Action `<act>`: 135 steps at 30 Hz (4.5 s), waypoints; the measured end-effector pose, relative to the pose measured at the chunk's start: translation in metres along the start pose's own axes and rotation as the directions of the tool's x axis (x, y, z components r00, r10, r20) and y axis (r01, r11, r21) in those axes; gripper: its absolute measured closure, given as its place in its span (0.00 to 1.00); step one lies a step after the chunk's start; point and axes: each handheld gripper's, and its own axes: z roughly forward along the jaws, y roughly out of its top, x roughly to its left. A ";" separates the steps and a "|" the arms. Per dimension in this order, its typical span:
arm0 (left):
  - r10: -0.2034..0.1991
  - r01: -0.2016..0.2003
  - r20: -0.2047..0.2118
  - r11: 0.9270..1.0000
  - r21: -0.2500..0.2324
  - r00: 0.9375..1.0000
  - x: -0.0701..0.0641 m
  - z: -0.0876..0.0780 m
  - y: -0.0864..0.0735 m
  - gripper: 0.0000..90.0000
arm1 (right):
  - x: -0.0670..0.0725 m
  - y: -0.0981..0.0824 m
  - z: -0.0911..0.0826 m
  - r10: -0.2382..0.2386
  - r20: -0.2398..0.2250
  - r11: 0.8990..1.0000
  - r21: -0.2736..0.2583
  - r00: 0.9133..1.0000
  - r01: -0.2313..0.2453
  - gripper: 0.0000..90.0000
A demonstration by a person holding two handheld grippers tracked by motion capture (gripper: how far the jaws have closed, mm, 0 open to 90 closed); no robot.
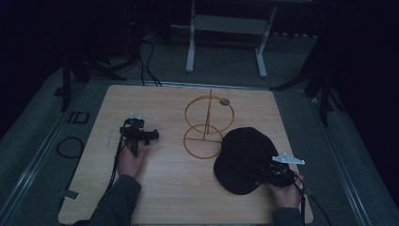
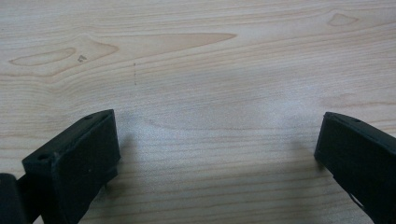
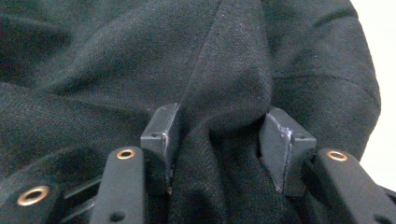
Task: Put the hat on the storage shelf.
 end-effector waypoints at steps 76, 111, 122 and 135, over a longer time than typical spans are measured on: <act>0.003 -0.003 0.003 1.000 -0.001 1.000 0.000 0.001 0.001 0.00 | 0.083 0.103 0.019 -0.332 -0.346 0.777 0.427 0.877 0.463 0.37; 0.002 -0.002 0.003 1.000 -0.001 1.000 0.000 0.001 0.001 0.00 | 0.049 0.131 0.007 -0.248 -0.309 0.772 0.509 0.918 0.381 0.86; 0.003 -0.003 0.004 1.000 -0.001 1.000 0.000 0.001 0.001 0.00 | 0.040 0.162 0.007 -0.309 -0.292 0.755 0.504 0.905 0.420 0.86; 0.000 0.000 0.003 1.000 -0.003 1.000 0.000 0.001 0.001 0.00 | 0.028 0.191 0.024 -0.339 -0.283 0.702 0.559 0.897 0.442 0.86</act>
